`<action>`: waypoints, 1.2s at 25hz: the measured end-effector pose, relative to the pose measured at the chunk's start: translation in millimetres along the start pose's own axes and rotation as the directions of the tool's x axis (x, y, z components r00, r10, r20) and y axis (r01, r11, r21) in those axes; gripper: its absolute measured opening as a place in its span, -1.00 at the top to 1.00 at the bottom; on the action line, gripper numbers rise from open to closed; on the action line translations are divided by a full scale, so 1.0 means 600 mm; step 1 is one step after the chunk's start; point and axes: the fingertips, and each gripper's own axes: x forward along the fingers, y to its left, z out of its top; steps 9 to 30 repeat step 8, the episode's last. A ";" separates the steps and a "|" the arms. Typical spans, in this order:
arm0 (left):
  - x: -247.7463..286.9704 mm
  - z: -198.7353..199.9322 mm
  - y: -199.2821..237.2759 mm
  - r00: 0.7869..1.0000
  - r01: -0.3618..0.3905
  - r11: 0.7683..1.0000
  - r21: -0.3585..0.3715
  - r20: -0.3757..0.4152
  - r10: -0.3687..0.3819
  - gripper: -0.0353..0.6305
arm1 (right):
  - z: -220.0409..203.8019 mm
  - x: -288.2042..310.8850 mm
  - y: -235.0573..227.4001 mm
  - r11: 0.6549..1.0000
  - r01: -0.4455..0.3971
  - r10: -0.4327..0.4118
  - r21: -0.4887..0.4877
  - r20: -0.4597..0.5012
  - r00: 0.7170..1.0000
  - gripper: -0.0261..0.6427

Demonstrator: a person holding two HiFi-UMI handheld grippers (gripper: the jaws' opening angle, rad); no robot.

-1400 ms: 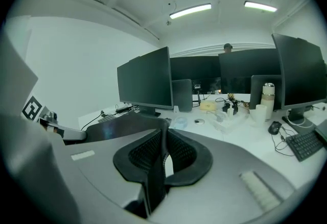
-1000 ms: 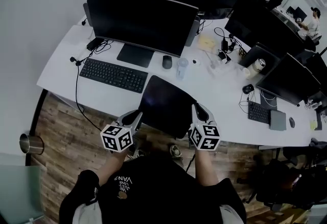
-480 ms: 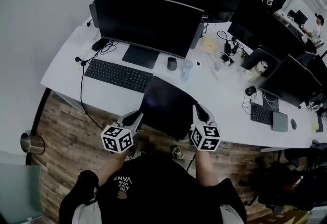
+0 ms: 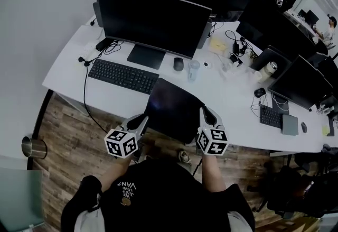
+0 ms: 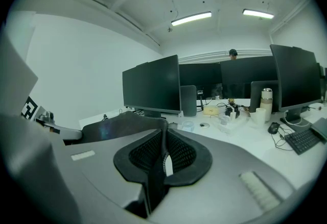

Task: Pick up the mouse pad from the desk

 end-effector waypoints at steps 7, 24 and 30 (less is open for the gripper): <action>0.004 -0.002 -0.001 1.000 -0.001 1.000 -0.001 0.000 0.001 0.76 | -0.005 0.002 -0.004 1.000 0.003 -0.003 0.003 -0.006 1.000 0.81; 0.005 -0.002 -0.001 1.000 -0.001 1.000 -0.002 0.000 0.001 0.76 | -0.005 0.003 -0.005 1.000 0.003 -0.003 0.003 -0.007 1.000 0.81; 0.005 -0.002 -0.001 1.000 -0.001 1.000 -0.002 0.000 0.001 0.76 | -0.005 0.003 -0.005 1.000 0.003 -0.003 0.003 -0.007 1.000 0.81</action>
